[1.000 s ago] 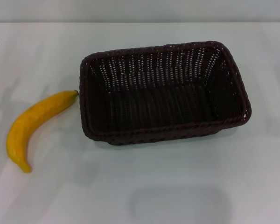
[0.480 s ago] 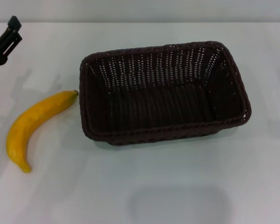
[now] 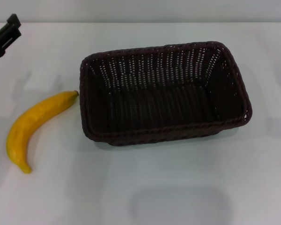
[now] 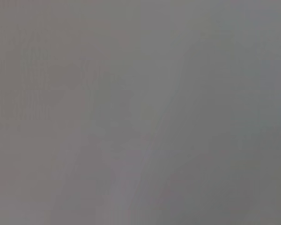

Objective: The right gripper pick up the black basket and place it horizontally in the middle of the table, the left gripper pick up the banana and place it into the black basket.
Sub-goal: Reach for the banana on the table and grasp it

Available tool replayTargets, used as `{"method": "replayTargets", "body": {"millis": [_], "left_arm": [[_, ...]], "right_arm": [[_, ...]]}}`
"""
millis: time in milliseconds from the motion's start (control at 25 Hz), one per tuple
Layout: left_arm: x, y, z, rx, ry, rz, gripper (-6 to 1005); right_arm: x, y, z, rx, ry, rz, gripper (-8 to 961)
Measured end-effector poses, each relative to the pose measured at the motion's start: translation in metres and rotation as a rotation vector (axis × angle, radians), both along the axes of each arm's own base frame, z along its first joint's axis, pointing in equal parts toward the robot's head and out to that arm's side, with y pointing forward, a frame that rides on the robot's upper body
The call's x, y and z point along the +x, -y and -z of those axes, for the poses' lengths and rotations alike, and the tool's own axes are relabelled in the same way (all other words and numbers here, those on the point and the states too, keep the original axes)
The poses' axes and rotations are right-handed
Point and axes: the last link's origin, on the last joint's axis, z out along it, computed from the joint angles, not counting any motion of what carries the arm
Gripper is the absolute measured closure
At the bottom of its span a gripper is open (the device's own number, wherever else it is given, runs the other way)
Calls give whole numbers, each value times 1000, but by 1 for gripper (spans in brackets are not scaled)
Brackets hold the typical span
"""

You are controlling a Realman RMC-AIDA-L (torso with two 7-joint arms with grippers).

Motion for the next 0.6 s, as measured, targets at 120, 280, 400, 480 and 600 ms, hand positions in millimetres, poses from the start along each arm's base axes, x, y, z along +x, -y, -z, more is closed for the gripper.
{"method": "replayTargets", "body": {"millis": [120,280,400,480,600], "left_arm": [[3,6,-1,-49,6,-46,132],[2,8,2,-135,-5,-113,132],[0,4,3,-217,-1,-172,134],[-1,2,3,-262,-3,-217,136],[-1,0,2,-312,-43,-290,138]], "right_arm": [[-2,-3,-1,1,2,-8,209],[-7,-10,-5,3,11,-25,209],[-10,-13,-6,3,13,-34,210],[-10,-13,-7,4,15,-36,210],[-12,-14,-8,6,13,-43,210]]}}
